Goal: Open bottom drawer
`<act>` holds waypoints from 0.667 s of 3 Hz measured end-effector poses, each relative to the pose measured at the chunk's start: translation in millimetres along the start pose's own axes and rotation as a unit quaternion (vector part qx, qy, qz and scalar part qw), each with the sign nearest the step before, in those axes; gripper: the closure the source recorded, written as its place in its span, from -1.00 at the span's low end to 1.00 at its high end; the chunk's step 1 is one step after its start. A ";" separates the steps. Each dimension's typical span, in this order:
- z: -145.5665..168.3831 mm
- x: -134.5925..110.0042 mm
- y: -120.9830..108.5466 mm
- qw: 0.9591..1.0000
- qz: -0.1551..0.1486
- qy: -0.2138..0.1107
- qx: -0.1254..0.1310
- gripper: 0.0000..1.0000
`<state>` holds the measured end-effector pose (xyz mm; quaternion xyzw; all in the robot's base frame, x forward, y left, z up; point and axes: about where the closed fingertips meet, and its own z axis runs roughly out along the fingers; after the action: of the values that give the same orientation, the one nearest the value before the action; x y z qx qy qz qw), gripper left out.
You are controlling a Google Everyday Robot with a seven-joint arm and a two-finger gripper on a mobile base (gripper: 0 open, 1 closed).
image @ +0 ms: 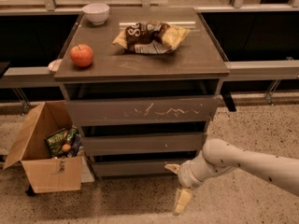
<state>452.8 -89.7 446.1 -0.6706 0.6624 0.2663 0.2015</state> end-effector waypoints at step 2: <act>32.9 55.7 -39.9 0.999 -0.018 0.027 0.025 -1.00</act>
Offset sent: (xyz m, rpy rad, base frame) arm 0.0895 -0.0676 -0.1519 -0.1099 -0.1184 -0.0568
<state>488.6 -111.1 382.4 -0.6843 0.6615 0.2280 0.2053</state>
